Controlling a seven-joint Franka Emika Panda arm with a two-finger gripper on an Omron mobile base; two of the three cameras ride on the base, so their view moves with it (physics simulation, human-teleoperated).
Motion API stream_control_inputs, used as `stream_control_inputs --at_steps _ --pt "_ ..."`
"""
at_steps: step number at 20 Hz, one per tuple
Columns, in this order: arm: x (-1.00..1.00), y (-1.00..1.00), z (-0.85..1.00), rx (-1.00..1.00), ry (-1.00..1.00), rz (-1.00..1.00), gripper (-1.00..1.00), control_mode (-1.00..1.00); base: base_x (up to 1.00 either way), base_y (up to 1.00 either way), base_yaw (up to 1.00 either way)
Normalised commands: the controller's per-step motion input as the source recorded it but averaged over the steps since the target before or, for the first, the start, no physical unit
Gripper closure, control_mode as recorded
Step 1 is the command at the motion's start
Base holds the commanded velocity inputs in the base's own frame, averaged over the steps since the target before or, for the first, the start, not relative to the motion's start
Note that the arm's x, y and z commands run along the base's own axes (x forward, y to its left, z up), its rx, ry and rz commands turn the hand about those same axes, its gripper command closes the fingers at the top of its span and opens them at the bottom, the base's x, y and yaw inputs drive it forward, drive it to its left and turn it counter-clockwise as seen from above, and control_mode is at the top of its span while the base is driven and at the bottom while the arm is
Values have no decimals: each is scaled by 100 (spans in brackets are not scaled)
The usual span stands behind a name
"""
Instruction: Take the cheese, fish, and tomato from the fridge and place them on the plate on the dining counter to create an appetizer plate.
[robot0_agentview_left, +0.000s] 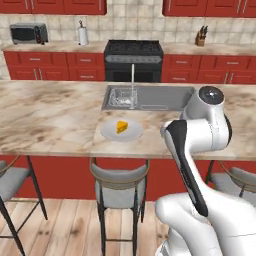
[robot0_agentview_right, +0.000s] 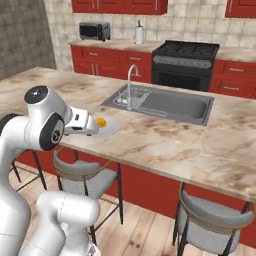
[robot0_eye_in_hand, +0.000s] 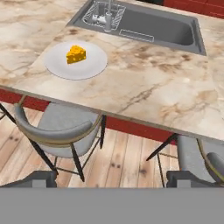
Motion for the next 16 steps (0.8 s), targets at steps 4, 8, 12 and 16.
stream_control_inputs --at_steps 4,8,12,16 --pt "0 0 0 0 0 0 -100 100 -91 -96 -29" --pt "0 0 0 0 0 0 -100 100 -46 -100 -42" --pt "0 0 0 0 0 0 -100 100 -14 -100 -51" --pt "0 0 0 0 0 0 -100 100 -1 -100 -53"
